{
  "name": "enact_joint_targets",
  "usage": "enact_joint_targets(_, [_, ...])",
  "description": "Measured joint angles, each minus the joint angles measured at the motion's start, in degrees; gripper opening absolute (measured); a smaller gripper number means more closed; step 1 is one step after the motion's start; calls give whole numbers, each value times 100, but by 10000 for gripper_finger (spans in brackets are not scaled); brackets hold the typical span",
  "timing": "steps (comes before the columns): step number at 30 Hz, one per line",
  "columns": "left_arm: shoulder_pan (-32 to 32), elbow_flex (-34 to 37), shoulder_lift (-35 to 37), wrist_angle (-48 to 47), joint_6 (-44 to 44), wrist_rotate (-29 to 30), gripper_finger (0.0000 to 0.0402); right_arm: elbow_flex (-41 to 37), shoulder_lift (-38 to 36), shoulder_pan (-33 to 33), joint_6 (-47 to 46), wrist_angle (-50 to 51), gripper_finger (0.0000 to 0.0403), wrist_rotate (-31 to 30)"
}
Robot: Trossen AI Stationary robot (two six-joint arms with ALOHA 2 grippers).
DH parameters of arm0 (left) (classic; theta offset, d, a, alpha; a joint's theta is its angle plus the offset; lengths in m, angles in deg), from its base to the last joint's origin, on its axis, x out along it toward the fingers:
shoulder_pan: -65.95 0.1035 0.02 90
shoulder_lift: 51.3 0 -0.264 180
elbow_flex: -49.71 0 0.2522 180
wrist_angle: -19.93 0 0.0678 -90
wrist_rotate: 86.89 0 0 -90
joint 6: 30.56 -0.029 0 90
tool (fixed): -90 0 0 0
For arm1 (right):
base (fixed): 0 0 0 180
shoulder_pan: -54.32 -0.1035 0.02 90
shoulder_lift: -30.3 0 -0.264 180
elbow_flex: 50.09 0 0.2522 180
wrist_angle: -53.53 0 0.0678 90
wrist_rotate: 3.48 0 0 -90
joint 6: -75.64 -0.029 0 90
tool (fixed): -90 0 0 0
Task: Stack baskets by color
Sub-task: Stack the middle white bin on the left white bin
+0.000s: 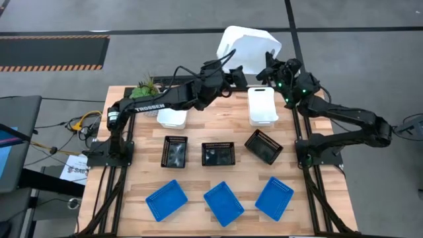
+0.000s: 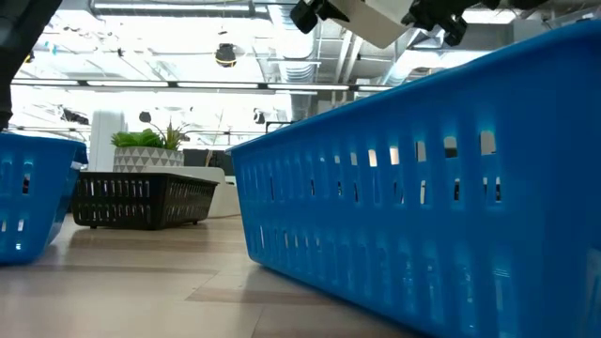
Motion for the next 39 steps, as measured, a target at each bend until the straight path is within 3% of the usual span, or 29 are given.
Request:
enact_joint_targets(9, [102, 0, 12, -14, -458, -25, 12, 0, 38, -44, 8, 5, 9, 104])
enact_joint_targets(15, [177, -2, 76, -31, -1028, -6, 2, -2, -15, -46, 386, 555, 71, 338])
enact_joint_targets(26, [369, -2, 398, -488, -1868, -174, 0, -4, -711, -66, -73, 2654, 249, 1856])
enact_joint_targets(32, [458, -2, 525, -1007, -1960, -181, 0, -2, -929, -166, -137, 3913, 264, 2068])
enact_joint_targets(39, [622, -2, 937, -2614, -1541, -963, 0, -2, -1068, -651, -427, 5528, 264, 2105])
